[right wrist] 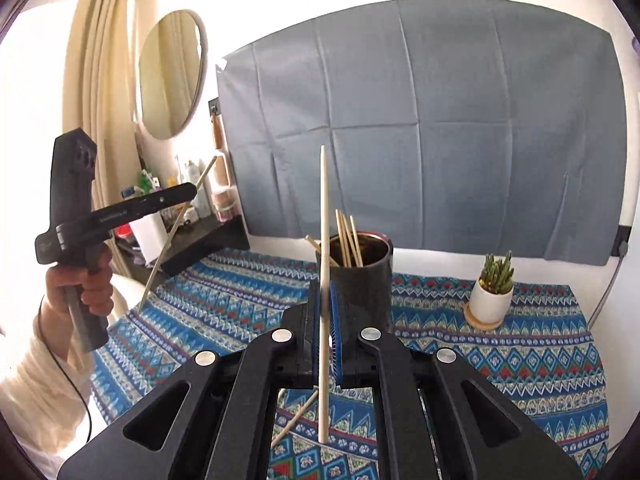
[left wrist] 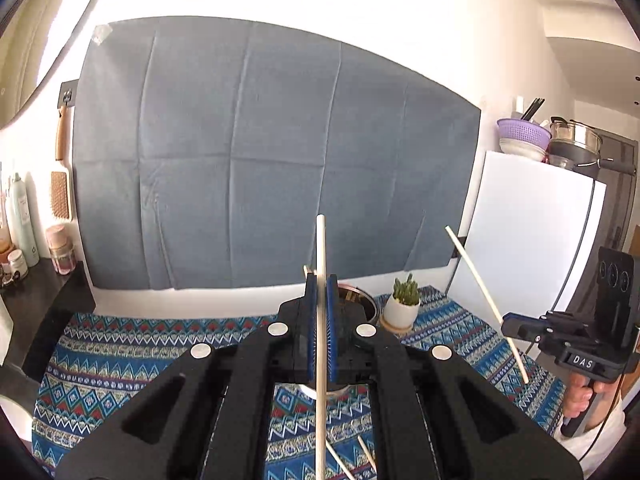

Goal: Organize utensils
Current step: 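Carry the stick over the black cup and lower it inside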

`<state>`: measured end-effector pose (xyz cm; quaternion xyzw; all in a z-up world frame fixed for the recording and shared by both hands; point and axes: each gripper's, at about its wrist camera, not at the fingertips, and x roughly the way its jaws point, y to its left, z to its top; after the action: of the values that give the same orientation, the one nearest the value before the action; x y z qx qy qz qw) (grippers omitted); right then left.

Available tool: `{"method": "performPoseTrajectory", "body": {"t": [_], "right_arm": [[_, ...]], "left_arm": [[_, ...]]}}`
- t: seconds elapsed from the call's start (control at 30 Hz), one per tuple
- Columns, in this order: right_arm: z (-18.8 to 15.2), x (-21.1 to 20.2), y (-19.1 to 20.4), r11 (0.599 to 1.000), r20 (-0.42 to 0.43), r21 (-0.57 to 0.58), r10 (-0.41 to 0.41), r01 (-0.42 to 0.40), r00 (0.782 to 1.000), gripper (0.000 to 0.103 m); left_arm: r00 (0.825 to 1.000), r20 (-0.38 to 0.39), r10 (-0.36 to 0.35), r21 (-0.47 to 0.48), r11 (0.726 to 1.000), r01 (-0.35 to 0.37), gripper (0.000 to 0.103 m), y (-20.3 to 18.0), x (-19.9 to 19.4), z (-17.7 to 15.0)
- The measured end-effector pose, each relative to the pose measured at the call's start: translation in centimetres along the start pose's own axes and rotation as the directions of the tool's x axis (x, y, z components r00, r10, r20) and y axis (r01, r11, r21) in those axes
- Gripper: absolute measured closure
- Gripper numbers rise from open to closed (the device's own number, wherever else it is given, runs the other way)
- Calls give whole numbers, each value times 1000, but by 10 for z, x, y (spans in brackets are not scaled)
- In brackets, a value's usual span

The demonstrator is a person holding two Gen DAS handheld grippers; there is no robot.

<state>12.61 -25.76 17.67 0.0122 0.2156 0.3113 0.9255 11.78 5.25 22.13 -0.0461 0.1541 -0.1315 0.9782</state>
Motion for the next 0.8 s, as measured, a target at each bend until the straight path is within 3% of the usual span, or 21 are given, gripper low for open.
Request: {"method": "performPoseTrajectory", "body": {"t": [0.13,0.27,0.6,0.8], "right_arm": [[17,11,4,1000,43,16,-21,20,999,98],[34,25,5,999,81,19,-38,37,996,98],[71,68,-7,998,98,57,5,-10,995,98],[79,96,-27,991,104,132,8,-22,994,98]], "left_arm": [[996,81,37,25,999,-39,98,-13,5,19],[992,115,55,40,997,-60,98,-23,22,30],[990,94,106,-60,993,-101,98,-27,72,49],[994,81,74,-98,993,-66,98,-26,105,47]]}}
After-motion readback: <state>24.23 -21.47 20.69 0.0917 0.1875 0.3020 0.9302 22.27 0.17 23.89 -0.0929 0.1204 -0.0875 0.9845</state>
